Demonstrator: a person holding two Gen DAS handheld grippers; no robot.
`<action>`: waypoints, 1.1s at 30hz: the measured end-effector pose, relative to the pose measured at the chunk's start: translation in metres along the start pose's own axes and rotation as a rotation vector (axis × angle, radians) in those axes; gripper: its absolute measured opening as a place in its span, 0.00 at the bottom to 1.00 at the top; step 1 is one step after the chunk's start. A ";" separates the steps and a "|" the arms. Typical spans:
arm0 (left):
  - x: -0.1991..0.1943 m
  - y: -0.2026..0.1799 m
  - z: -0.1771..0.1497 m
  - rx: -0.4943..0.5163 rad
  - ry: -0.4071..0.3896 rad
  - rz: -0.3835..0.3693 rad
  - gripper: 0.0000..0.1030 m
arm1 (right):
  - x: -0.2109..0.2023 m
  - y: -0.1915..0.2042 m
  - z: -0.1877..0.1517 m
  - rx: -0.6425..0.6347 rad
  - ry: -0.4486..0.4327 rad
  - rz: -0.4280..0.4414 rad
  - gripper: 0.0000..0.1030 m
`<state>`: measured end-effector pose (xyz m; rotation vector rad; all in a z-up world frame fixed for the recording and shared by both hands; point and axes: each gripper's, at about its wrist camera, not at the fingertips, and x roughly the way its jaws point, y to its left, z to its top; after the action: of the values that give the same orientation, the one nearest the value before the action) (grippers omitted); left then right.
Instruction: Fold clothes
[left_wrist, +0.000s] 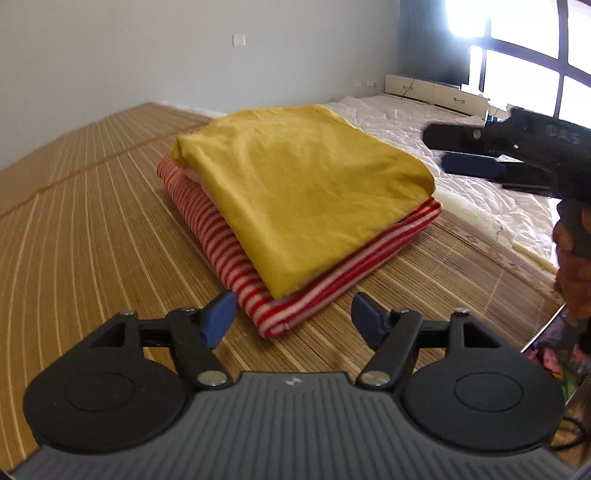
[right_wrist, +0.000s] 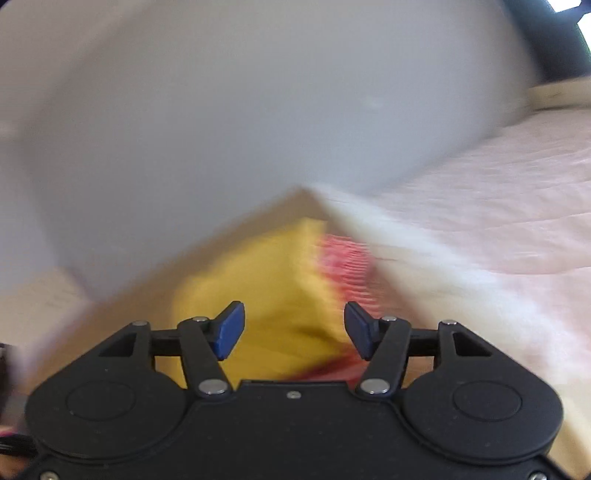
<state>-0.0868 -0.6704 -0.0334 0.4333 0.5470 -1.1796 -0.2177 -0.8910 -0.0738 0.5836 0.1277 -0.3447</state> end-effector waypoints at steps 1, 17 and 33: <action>0.000 0.000 0.000 -0.006 0.001 0.000 0.73 | 0.005 0.000 -0.002 0.011 0.015 0.044 0.60; 0.006 -0.026 -0.005 -0.061 0.084 0.045 0.82 | 0.021 0.014 -0.020 -0.170 0.208 -0.293 0.72; -0.010 -0.047 -0.020 -0.064 0.138 0.102 0.85 | 0.019 0.038 -0.041 -0.306 0.354 -0.293 0.77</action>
<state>-0.1376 -0.6663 -0.0450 0.4851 0.6723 -1.0364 -0.1879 -0.8437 -0.0925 0.3157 0.6005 -0.4927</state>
